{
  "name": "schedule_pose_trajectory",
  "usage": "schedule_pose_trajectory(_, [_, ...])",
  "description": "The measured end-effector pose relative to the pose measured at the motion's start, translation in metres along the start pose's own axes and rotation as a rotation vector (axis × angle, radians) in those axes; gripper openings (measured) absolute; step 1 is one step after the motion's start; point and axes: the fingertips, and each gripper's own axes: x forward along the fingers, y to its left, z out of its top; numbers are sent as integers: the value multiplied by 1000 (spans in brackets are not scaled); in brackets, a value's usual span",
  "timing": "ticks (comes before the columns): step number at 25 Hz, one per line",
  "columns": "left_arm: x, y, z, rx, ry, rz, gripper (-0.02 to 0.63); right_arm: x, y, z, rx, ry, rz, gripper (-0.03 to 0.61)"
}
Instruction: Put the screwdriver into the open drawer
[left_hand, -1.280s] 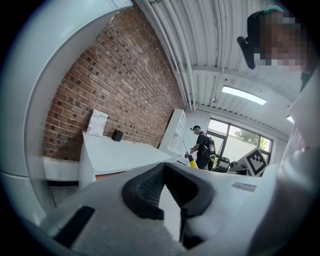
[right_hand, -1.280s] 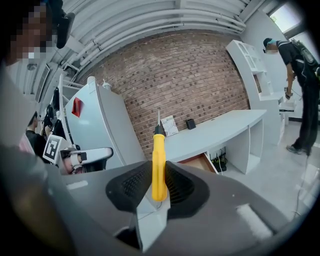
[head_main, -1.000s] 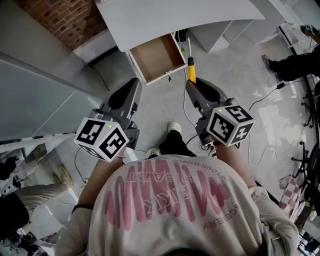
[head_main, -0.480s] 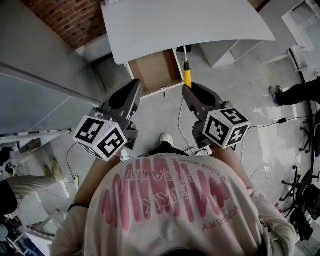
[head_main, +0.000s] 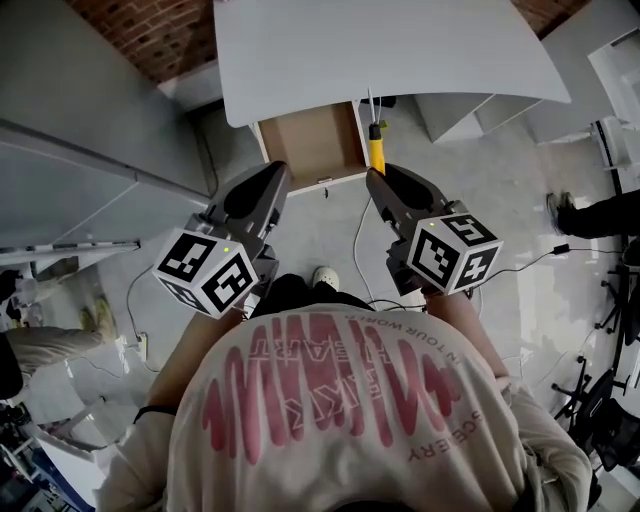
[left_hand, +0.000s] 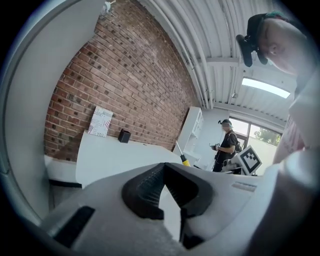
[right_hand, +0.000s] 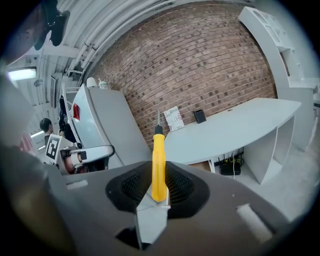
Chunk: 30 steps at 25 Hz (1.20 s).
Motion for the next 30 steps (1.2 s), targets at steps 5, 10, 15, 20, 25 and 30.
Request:
schedule_pose_trajectory(5, [13,12,-19,-62,35,19,5,9,-18,-26,49,65,-12,97])
schedule_pose_trajectory(10, [34,31,-34,-92,69,1,5,29,-34,-43,71,115,-41,97])
schedule_pose_trajectory(15, [54,49,-38,-115,104,-8,5,45,-50,-49,90,154,-68,98])
schedule_pose_trajectory(20, [61,83,-34,-109,129,-13,5,85,-55,-64,73,222,-81,97])
schedule_pose_trajectory(25, [66,113,-16,-76,129,-27,5,119,-55,-88,52,310,-81,97])
schedule_pose_trajectory(30, [69,145,5,-59,128,-27,5,148,-63,-117,-30,449,-75,97])
